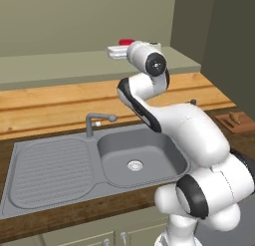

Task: From the different types of pastries on the counter, select a croissant and place it on the cutting board. Then retrieve a jar of jam from the cabinet and place it alongside the croissant on the cutting board.

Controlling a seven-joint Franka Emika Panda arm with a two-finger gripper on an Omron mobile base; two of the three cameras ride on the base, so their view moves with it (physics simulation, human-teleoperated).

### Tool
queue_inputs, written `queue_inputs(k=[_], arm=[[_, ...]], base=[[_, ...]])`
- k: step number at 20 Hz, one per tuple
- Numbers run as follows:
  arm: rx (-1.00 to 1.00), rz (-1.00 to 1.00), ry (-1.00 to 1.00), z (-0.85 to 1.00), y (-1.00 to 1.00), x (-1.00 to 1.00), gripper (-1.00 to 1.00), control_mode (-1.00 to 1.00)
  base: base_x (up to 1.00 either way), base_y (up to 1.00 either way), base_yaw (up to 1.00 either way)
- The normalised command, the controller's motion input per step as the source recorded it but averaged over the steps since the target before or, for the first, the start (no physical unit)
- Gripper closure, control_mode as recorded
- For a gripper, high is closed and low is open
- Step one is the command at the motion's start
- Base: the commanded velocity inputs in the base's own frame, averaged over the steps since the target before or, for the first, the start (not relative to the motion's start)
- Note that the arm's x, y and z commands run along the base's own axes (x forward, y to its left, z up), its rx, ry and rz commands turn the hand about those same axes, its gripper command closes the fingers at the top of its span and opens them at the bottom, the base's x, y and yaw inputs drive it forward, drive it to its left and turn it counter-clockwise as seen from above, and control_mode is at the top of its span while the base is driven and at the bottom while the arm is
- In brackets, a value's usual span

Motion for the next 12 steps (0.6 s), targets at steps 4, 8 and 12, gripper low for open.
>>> queue_inputs(k=[4,8,12], arm=[[-0.01,0.0,-0.05,0.49,-0.16,-1.0,1.0,-1.0],[0.0,0.0,0.0,0.46,-0.11,-1.0,1.0,-1.0],[0.0,0.0,0.06,0.32,0.0,-1.0,1.0,-1.0]], base=[[0.0,0.0,0.0],[0.0,0.0,0.0],[0.0,0.0,0.0]])
